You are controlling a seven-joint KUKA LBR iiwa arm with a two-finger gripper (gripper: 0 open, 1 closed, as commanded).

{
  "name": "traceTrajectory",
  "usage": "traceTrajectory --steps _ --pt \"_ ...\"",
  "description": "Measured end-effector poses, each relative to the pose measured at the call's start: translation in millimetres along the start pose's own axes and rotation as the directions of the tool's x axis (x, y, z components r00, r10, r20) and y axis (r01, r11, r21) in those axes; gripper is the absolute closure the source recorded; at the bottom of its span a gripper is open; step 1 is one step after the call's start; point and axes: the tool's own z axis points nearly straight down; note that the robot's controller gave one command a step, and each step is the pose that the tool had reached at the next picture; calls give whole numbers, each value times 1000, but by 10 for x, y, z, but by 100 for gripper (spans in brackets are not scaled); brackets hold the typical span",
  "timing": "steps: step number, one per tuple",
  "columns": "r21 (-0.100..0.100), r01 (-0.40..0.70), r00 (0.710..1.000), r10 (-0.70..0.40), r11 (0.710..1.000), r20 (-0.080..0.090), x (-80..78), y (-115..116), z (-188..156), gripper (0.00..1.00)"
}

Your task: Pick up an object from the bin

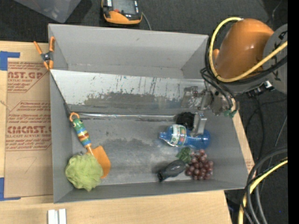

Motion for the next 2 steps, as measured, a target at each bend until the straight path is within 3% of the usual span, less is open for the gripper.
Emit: traceTrajectory --steps 2 --pt "-1 27 1000 -27 1000 2 -22 -71 53 0"
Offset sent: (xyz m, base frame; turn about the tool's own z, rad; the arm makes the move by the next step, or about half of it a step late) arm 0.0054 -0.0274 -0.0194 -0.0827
